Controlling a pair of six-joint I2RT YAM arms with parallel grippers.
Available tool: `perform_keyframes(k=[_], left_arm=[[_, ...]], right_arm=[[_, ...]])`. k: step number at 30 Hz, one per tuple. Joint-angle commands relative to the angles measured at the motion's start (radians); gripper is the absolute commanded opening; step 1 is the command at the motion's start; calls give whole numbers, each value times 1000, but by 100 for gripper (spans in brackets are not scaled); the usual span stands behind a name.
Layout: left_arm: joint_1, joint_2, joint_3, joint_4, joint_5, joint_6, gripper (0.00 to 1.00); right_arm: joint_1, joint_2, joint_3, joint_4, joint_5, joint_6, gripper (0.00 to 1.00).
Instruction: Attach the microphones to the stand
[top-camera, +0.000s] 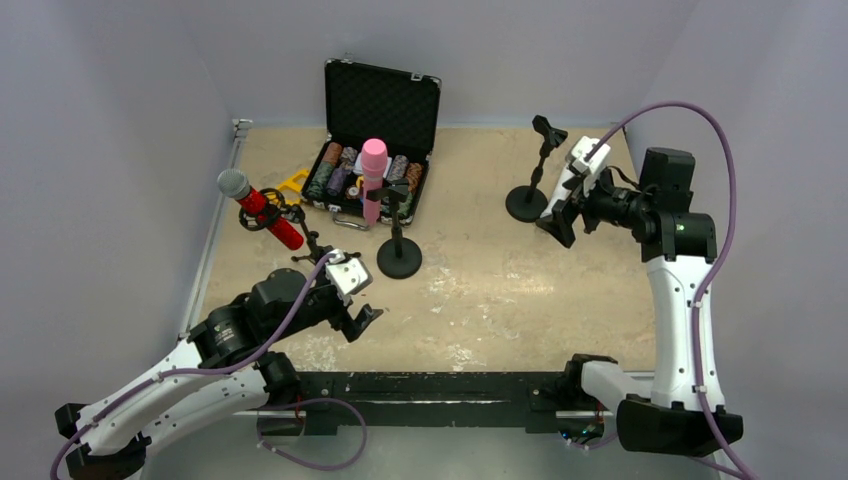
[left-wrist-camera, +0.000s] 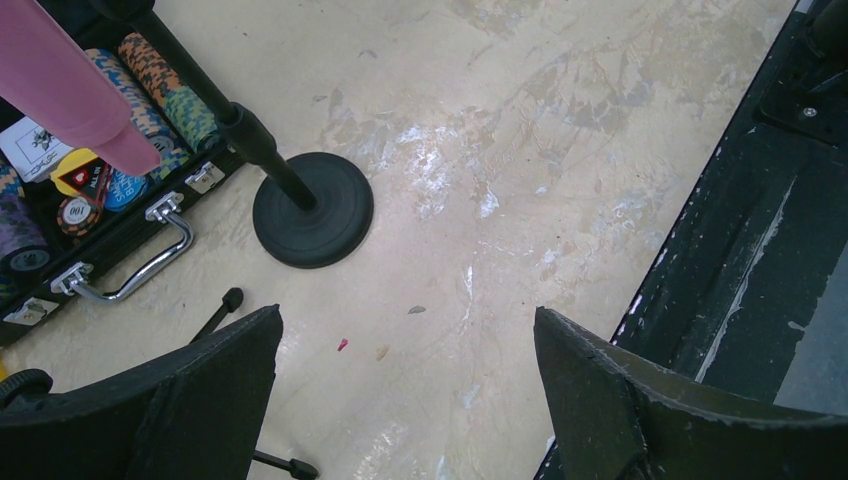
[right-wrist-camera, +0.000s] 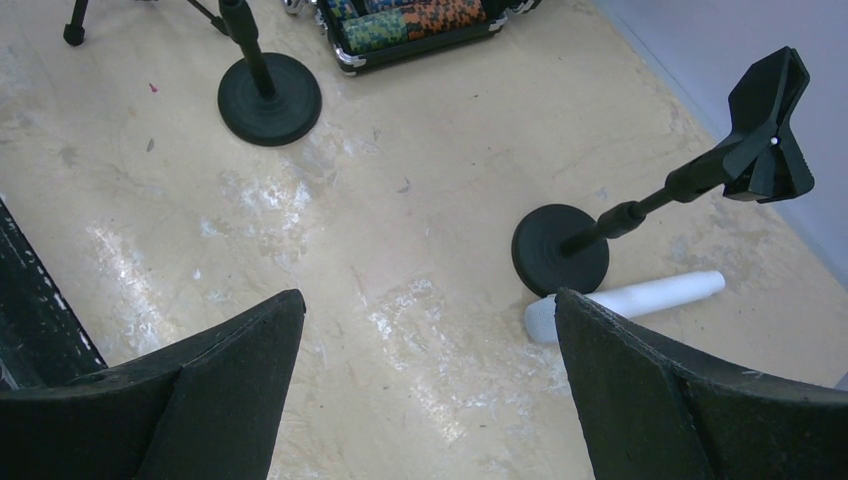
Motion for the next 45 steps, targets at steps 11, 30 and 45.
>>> perform_keyframes(k=[11,30,45], left_arm=[[2,6,-8,32,9,25,100],[2,4,-10,31,9,25,99],[2,7,-11,33,5,27,99]], right_arm=[[72,21,75,-31,106,-23,99],[141,114,227,-54,189,-11,99],[149,192,283,-20,248,29,99]])
